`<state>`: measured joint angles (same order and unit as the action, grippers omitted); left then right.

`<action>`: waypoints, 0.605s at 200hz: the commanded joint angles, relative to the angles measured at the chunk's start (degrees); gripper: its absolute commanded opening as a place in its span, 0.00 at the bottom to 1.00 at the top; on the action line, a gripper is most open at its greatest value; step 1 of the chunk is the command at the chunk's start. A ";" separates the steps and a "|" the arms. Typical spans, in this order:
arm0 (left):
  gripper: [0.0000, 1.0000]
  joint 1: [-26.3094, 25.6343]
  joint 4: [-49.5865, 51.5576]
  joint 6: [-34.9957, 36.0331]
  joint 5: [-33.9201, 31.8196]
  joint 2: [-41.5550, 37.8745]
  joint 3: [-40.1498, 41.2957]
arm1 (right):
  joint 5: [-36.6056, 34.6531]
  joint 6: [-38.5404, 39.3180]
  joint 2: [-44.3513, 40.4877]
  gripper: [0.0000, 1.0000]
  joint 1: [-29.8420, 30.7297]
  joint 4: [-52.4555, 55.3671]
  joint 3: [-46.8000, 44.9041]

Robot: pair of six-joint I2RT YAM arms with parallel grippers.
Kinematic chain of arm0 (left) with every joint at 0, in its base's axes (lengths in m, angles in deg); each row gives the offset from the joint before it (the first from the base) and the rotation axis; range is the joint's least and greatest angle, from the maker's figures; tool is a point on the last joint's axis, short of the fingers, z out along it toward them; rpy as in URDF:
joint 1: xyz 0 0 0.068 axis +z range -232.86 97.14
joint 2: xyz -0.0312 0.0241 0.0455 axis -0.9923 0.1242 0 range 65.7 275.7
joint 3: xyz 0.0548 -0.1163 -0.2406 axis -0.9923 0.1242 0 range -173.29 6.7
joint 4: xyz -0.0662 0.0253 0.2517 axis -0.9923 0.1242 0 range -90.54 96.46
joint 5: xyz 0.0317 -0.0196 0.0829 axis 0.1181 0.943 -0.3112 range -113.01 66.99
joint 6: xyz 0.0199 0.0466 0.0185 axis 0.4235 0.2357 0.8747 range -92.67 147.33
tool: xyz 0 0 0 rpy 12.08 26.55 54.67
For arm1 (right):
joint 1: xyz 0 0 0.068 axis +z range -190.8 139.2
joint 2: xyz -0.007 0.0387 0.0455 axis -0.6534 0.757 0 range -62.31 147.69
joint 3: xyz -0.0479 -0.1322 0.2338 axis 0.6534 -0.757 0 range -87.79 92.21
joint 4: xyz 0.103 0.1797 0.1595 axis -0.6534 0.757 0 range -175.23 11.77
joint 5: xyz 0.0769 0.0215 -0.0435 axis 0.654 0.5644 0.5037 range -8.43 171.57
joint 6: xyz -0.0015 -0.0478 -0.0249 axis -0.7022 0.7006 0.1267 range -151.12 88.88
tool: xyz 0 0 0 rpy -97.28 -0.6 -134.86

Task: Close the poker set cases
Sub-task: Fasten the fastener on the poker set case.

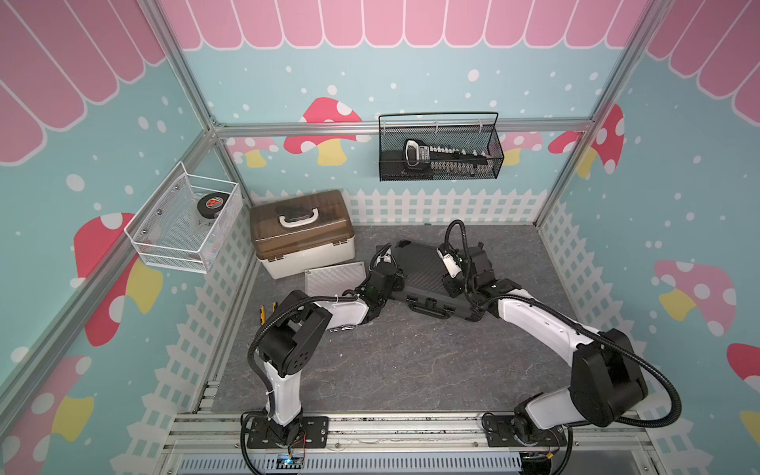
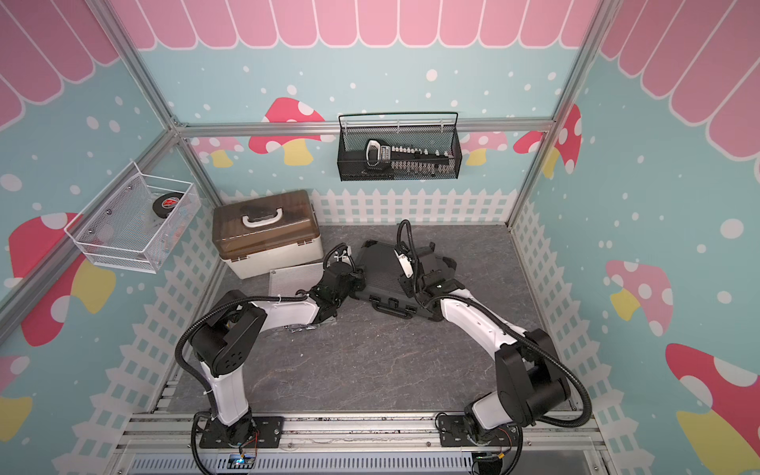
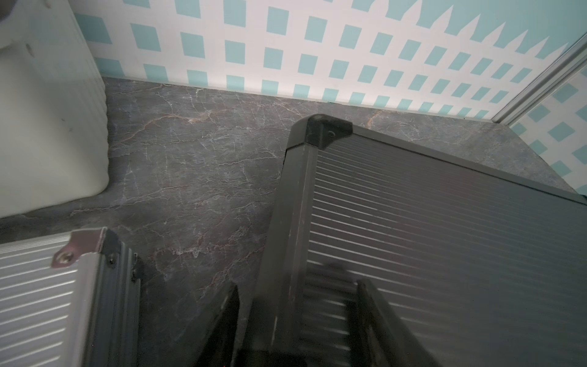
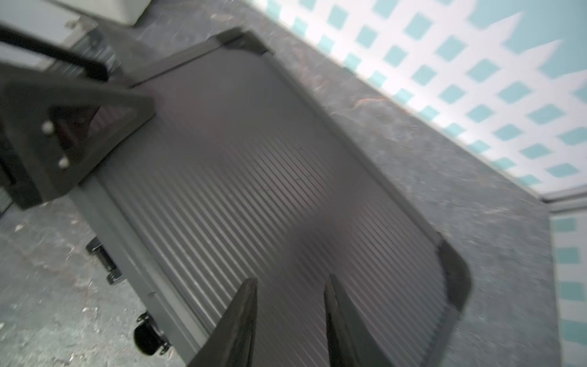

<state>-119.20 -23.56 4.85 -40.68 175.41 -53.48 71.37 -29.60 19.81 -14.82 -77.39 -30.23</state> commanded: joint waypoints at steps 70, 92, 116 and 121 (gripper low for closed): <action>0.59 -1.37 13.33 3.56 0.91 -6.48 2.61 | -15.09 -9.65 -12.10 0.55 -5.01 -4.65 -15.47; 0.62 -1.42 12.32 4.52 -3.33 -12.46 6.45 | -15.11 -10.47 -15.93 0.67 -7.53 -7.54 -20.36; 0.69 -1.34 12.47 6.26 -10.49 -19.03 10.66 | -14.96 -10.98 -17.96 0.76 -10.65 -10.97 -24.67; 0.71 -1.35 12.81 6.66 -12.21 -20.49 11.45 | -14.88 -11.14 -17.97 0.77 -11.20 -11.53 -25.31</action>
<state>-120.53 -12.70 8.89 -44.09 161.01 -44.91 57.58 -39.04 3.20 -23.80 -84.04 -52.56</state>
